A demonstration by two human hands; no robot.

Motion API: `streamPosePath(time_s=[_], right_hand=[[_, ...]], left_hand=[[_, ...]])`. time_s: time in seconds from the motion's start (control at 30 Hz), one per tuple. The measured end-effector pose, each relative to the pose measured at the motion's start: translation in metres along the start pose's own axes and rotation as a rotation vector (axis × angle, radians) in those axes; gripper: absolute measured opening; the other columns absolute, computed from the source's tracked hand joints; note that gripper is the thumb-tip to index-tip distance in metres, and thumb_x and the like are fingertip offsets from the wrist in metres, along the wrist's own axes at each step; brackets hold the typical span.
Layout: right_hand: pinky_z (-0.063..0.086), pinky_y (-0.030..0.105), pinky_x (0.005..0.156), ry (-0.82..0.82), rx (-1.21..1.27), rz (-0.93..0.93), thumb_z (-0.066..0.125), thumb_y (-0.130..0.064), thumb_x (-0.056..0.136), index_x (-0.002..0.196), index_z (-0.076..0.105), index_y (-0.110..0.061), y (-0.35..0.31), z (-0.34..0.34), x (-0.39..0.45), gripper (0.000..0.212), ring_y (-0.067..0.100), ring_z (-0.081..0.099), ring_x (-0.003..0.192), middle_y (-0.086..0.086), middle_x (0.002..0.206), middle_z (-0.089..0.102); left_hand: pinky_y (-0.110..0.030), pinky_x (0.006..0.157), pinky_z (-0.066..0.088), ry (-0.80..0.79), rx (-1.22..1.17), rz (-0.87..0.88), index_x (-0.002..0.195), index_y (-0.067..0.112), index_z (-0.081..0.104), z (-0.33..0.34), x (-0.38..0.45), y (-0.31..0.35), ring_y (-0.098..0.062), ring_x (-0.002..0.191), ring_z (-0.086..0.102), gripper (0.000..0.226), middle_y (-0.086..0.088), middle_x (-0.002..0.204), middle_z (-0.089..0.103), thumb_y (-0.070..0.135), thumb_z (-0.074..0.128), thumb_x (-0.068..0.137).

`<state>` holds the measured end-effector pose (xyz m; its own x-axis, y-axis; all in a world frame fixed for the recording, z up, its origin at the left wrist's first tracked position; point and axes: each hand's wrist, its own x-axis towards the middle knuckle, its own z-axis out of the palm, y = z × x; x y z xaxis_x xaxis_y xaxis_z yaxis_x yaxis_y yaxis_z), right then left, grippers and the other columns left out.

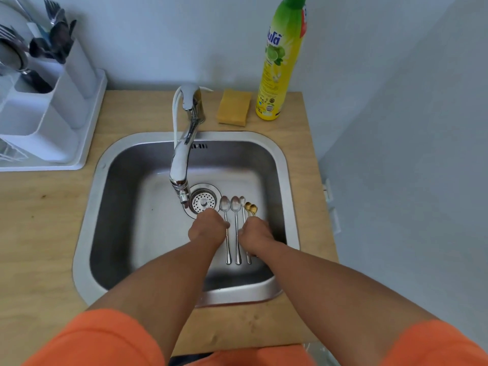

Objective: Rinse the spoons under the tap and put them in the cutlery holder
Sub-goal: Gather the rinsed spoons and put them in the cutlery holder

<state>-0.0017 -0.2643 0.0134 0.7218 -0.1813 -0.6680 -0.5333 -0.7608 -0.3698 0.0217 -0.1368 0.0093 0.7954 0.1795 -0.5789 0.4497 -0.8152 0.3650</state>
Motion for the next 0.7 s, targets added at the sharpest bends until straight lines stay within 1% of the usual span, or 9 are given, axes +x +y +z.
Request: streamPosePath(time_s=[0.07, 0.17, 0.27, 0.33, 0.4, 0.47, 0.57, 0.63, 0.7], right_hand=[[0.052, 0.028, 0.066, 0.009, -0.011, 0.001, 0.059, -0.025, 0.099, 0.108, 0.069, -0.006, 0.0, 0.0, 0.004, 0.023, 0.029, 0.07, 0.092, 0.015, 0.111, 0.068], [0.045, 0.023, 0.057, 0.03, -0.035, 0.0, 0.058, -0.024, 0.099, 0.106, 0.069, -0.005, 0.0, 0.0, 0.008, 0.023, 0.029, 0.067, 0.085, 0.015, 0.11, 0.068], [0.046, 0.027, 0.065, 0.051, -0.069, -0.008, 0.058, -0.023, 0.098, 0.102, 0.07, -0.004, -0.004, 0.005, 0.012, 0.023, 0.031, 0.068, 0.09, 0.016, 0.108, 0.068], [0.042, 0.026, 0.061, 0.074, -0.093, -0.017, 0.06, -0.023, 0.097, 0.095, 0.067, -0.007, -0.008, 0.009, 0.014, 0.018, 0.026, 0.06, 0.076, 0.015, 0.105, 0.068], [0.04, 0.025, 0.059, 0.099, -0.116, -0.021, 0.06, -0.025, 0.098, 0.092, 0.064, -0.011, -0.011, 0.011, 0.016, 0.015, 0.023, 0.052, 0.072, 0.013, 0.105, 0.068], [0.042, 0.027, 0.063, 0.114, -0.131, -0.027, 0.06, -0.027, 0.098, 0.091, 0.061, -0.014, -0.013, 0.013, 0.019, 0.015, 0.026, 0.06, 0.08, 0.012, 0.106, 0.068], [0.044, 0.028, 0.067, 0.11, -0.181, -0.034, 0.06, -0.029, 0.098, 0.093, 0.061, -0.015, -0.016, 0.015, 0.021, 0.014, 0.03, 0.068, 0.097, 0.011, 0.108, 0.069], [0.044, 0.028, 0.068, 0.097, -0.235, -0.042, 0.062, -0.027, 0.097, 0.099, 0.064, -0.014, -0.017, 0.016, 0.022, 0.013, 0.031, 0.069, 0.1, 0.01, 0.11, 0.069], [0.043, 0.028, 0.067, 0.077, -0.276, -0.036, 0.064, -0.023, 0.094, 0.094, 0.06, -0.018, -0.019, 0.016, 0.021, 0.006, 0.029, 0.069, 0.099, 0.007, 0.109, 0.07]], left_hand=[[-0.036, 0.08, 0.055, 0.023, -0.047, -0.011, 0.09, 0.013, 0.078, 0.0, -0.001, 0.0, -0.031, 0.094, 0.071, 0.021, -0.009, 0.098, 0.075, 0.034, 0.078, 0.088], [-0.038, 0.08, 0.057, 0.05, -0.04, -0.024, 0.094, 0.013, 0.076, 0.002, -0.006, 0.0, -0.033, 0.096, 0.071, 0.013, -0.01, 0.101, 0.073, 0.023, 0.074, 0.087], [-0.039, 0.074, 0.057, 0.037, -0.047, -0.023, 0.086, 0.005, 0.071, 0.008, -0.012, -0.005, -0.037, 0.09, 0.071, 0.009, -0.019, 0.097, 0.073, 0.013, 0.066, 0.085], [-0.036, 0.069, 0.053, -0.002, -0.08, -0.026, 0.083, 0.003, 0.068, 0.01, -0.013, -0.011, -0.037, 0.089, 0.071, 0.011, -0.021, 0.097, 0.073, 0.014, 0.067, 0.085], [-0.036, 0.072, 0.054, -0.045, -0.086, -0.036, 0.091, -0.001, 0.07, 0.009, -0.012, -0.018, -0.036, 0.092, 0.071, 0.019, -0.021, 0.1, 0.072, 0.018, 0.069, 0.087], [-0.037, 0.075, 0.055, -0.075, -0.083, -0.036, 0.094, -0.003, 0.071, 0.004, -0.011, -0.026, -0.037, 0.095, 0.071, 0.023, -0.023, 0.102, 0.072, 0.019, 0.068, 0.087], [-0.039, 0.075, 0.059, -0.104, -0.122, -0.033, 0.086, 0.0, 0.072, -0.009, -0.01, -0.04, -0.038, 0.089, 0.072, 0.02, -0.022, 0.093, 0.072, 0.018, 0.063, 0.087], [-0.042, 0.073, 0.062, -0.1, -0.19, -0.05, 0.079, 0.005, 0.073, -0.024, -0.009, -0.054, -0.036, 0.082, 0.073, 0.019, -0.017, 0.086, 0.073, 0.017, 0.06, 0.086], [-0.043, 0.072, 0.062, -0.045, -0.262, -0.065, 0.075, 0.012, 0.069, -0.042, -0.008, -0.067, -0.033, 0.077, 0.071, 0.017, -0.01, 0.081, 0.072, 0.02, 0.06, 0.088]])
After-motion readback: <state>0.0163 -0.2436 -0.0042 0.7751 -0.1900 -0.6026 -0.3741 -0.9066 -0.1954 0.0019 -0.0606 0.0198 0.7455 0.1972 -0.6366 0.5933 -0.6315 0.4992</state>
